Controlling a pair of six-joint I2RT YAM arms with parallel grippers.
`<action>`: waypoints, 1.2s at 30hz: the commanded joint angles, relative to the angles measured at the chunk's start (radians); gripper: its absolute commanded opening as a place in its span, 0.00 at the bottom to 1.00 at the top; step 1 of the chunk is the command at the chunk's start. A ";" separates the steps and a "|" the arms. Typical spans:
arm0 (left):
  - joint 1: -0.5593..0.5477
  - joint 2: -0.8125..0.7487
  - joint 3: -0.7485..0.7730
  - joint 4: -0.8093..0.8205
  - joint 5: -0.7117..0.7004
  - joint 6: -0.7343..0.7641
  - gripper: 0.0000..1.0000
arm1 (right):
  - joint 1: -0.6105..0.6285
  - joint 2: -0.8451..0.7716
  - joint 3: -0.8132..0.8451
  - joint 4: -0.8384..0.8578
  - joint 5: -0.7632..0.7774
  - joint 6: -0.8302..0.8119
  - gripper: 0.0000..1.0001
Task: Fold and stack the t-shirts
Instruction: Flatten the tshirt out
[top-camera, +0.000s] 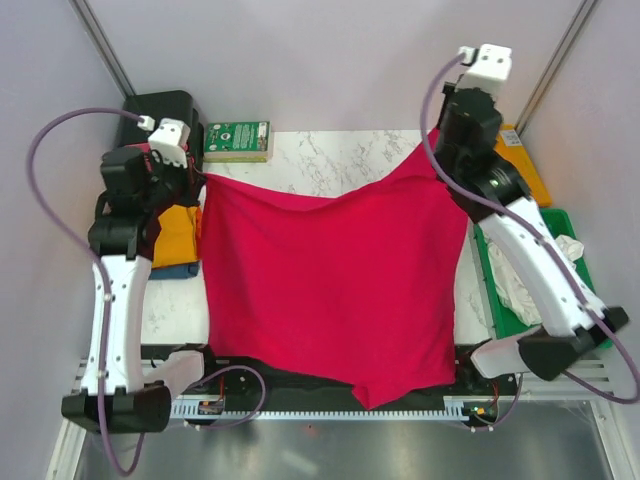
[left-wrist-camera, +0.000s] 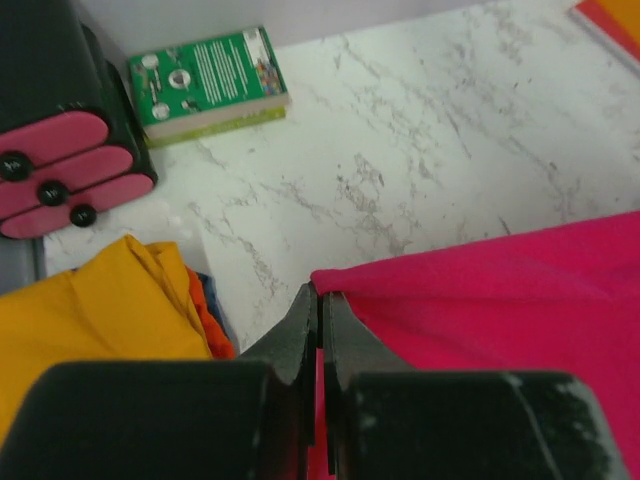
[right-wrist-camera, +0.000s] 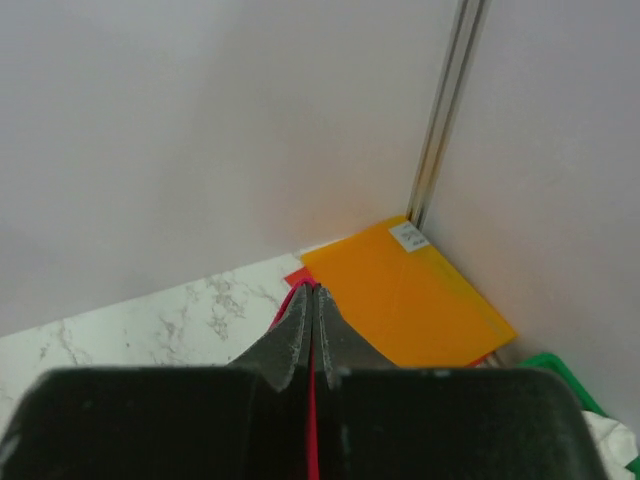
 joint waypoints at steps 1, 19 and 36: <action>0.006 0.083 -0.083 0.216 0.010 0.046 0.02 | -0.115 0.144 -0.001 0.053 -0.122 0.156 0.00; 0.005 0.586 -0.124 0.541 -0.105 0.008 0.02 | -0.218 0.817 0.438 0.025 -0.215 0.214 0.00; 0.008 0.832 0.137 0.550 -0.174 -0.009 0.02 | -0.244 0.994 0.610 0.047 -0.302 0.246 0.00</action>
